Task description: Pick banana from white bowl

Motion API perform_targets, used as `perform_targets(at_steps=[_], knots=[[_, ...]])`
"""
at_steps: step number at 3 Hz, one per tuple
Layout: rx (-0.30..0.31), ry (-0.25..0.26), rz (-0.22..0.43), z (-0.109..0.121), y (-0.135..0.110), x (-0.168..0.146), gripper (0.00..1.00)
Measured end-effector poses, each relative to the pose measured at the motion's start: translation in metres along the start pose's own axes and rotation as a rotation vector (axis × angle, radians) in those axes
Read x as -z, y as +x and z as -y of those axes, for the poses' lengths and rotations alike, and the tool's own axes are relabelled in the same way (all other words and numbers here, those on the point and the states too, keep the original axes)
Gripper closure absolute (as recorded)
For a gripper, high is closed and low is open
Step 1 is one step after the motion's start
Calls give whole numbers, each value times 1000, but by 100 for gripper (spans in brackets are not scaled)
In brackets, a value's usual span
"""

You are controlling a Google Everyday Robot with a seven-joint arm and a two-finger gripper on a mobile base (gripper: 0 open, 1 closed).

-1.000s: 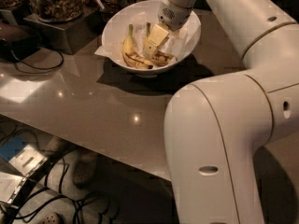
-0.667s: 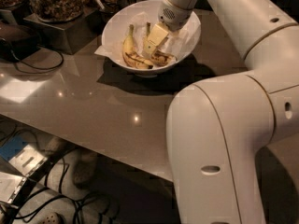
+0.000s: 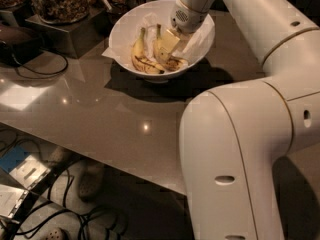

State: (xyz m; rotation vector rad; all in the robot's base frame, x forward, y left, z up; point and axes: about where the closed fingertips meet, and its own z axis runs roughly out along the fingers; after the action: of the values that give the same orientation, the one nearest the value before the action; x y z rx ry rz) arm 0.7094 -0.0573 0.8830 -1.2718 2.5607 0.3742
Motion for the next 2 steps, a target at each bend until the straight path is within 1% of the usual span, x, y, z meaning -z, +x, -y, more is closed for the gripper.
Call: perform_targets(at_steps=[1,2], knots=[[-14,-3,-7,3,0,-4,34],[-40,-6,-32,8,2,-16,38]])
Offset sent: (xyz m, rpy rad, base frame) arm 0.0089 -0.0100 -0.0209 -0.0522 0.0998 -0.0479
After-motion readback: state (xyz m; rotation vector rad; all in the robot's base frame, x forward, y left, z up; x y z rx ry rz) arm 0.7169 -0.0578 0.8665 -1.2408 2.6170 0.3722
